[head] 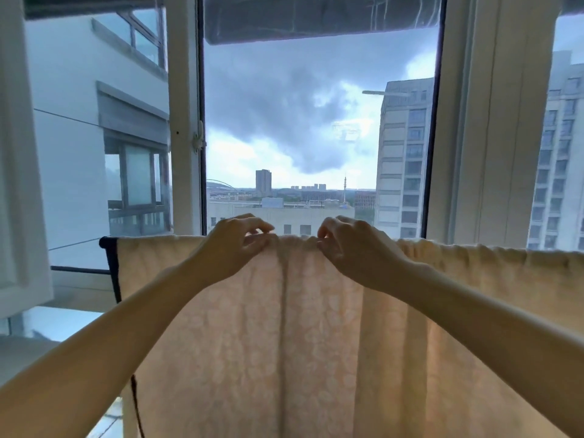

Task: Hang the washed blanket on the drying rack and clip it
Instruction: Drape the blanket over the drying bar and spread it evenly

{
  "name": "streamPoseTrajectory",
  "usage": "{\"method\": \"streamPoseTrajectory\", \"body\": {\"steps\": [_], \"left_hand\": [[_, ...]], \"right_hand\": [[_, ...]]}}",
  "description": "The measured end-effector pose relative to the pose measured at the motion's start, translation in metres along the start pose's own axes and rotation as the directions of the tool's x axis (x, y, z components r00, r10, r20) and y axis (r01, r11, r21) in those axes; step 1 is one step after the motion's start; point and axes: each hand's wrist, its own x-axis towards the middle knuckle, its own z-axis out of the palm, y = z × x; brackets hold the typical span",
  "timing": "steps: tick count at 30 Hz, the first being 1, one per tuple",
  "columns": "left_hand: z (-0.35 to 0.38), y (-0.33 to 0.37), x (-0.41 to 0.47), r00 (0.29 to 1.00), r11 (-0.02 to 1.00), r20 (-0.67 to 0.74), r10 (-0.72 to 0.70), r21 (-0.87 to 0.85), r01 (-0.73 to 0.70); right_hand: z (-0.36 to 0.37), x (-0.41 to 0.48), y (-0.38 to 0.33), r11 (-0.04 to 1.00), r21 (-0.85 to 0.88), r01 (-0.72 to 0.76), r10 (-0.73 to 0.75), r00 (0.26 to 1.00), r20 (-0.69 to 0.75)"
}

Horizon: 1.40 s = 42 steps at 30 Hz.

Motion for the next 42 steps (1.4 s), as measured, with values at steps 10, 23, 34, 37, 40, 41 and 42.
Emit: {"method": "streamPoseTrajectory", "body": {"steps": [10,23,34,37,40,41,42], "left_hand": [[-0.029,-0.079,-0.020,0.992,0.996,-0.086,0.089,0.015,-0.088],[-0.059,-0.139,-0.055,0.948,0.997,-0.316,-0.037,0.047,0.055],[-0.061,-0.207,-0.105,0.789,0.882,-0.406,-0.461,-0.111,0.458],[-0.058,-0.208,-0.108,0.709,0.766,-0.292,-0.641,-0.297,0.570],[-0.055,-0.207,-0.108,0.644,0.661,-0.193,-0.740,-0.389,0.642],[-0.054,-0.207,-0.108,0.628,0.647,-0.196,-0.753,-0.400,0.650],[-0.054,-0.209,-0.107,0.616,0.641,-0.209,-0.759,-0.404,0.653]], "right_hand": [[0.028,0.033,-0.050,0.960,-0.257,-0.115,0.114,0.993,-0.020],[0.043,0.053,-0.088,0.981,-0.181,-0.075,0.069,0.997,-0.035],[0.071,0.079,-0.104,0.982,-0.185,0.028,-0.027,1.000,0.010],[0.075,0.083,-0.107,0.979,-0.202,0.038,-0.038,0.999,0.008],[0.081,0.086,-0.107,0.981,-0.188,0.038,-0.040,0.999,-0.004],[0.083,0.086,-0.107,0.983,-0.181,0.036,-0.039,0.999,-0.011],[0.085,0.087,-0.108,0.985,-0.172,0.033,-0.036,0.999,-0.016]]}}
